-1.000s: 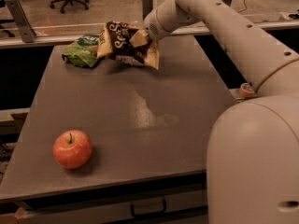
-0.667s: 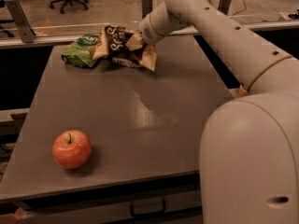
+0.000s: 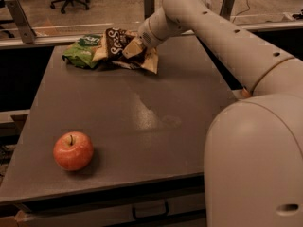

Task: Move brown chip bag near green rice chip bag

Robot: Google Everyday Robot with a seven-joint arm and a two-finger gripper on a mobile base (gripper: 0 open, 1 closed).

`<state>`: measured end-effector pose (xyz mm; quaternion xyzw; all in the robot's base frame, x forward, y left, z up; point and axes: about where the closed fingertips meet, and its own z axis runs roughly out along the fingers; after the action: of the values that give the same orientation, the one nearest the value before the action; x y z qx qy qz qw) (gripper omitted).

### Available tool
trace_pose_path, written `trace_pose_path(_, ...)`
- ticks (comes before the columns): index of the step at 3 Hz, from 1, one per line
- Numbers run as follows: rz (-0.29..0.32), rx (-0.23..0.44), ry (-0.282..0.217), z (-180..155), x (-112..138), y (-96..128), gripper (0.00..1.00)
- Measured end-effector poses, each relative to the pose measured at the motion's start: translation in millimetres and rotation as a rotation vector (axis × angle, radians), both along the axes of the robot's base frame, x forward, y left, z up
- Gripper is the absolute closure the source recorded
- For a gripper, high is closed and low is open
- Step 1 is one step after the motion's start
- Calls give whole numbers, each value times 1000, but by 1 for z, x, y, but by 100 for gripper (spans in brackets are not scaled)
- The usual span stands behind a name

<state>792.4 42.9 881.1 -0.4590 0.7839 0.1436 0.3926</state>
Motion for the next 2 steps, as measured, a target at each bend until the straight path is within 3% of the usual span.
trace_pose_path(1,12,8,-60,17,-3,-7,0)
trace_pose_path(2,32,18,-178,60,-6,-37,0)
